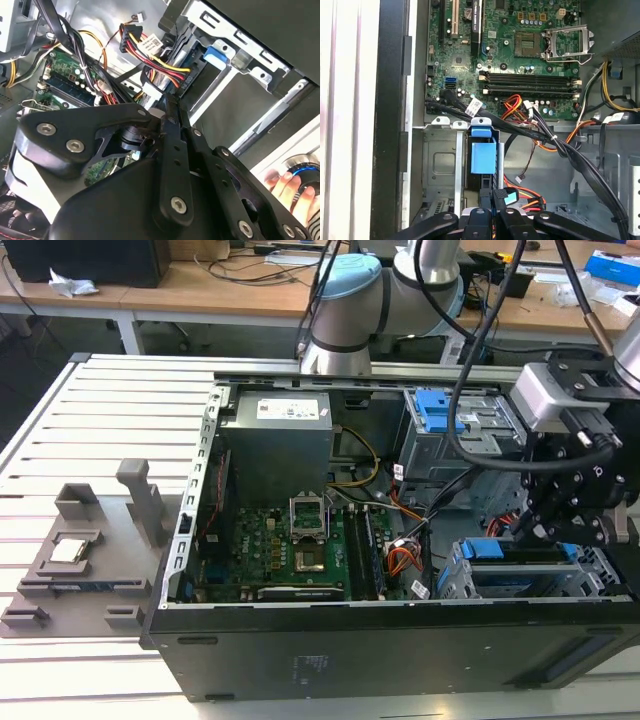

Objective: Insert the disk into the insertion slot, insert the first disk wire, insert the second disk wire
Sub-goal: 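Insert the second disk wire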

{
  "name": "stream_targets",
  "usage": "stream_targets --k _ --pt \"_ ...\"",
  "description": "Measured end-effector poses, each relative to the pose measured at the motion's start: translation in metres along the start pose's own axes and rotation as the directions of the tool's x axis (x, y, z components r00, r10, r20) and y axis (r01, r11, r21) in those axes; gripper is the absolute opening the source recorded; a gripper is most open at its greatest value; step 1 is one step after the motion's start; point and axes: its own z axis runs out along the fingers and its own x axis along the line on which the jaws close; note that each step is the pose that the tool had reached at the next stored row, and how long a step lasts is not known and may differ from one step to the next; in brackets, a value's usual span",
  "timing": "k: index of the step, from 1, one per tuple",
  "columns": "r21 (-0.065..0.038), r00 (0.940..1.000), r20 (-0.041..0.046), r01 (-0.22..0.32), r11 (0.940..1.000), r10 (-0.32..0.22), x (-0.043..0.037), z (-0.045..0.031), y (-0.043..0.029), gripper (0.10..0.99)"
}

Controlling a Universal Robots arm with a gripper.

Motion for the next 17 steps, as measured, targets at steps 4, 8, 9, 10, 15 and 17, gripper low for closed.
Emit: stream_targets --k 4,8,9,10,15,17 --pt "0.000 1.0000 0.0064 0.000 1.0000 0.000 -0.0001 -0.0001 -0.0023 0.141" --pt "0.000 1.0000 0.0096 0.000 1.0000 0.000 -0.0002 -0.0013 -0.0024 0.141" --pt "0.000 0.9999 0.0128 0.001 1.0000 -0.001 -0.0001 -0.0009 -0.0024 0.141" --pt "0.000 0.9998 0.0174 0.001 1.0000 -0.001 -0.0001 0.0000 -0.0025 0.141" --pt "0.000 0.9997 0.0225 0.001 1.0000 -0.001 0.0007 0.0012 -0.0025 0.141" --pt "0.000 0.9997 0.0226 0.001 1.0000 -0.001 0.0017 0.0012 -0.0025 0.141"
